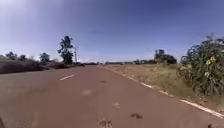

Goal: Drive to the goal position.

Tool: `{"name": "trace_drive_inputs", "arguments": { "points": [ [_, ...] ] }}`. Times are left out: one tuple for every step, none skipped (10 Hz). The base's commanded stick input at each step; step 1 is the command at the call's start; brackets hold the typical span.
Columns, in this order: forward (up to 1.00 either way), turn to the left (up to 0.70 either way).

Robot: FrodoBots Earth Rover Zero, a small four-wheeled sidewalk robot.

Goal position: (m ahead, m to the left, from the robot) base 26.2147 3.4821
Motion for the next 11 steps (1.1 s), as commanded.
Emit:
{"name": "trace_drive_inputs", "arguments": {
  "points": [
    [1.00, 0.40],
    [1.00, 0.40],
    [1.00, 0.28],
    [1.00, 0.08],
    [1.00, 0.00],
    [1.00, 0.00],
    [1.00, 0.13],
    [1.00, 0.34],
    [1.00, 0.00],
    [1.00, 0.00],
    [1.00, 0.00]
  ]
}}
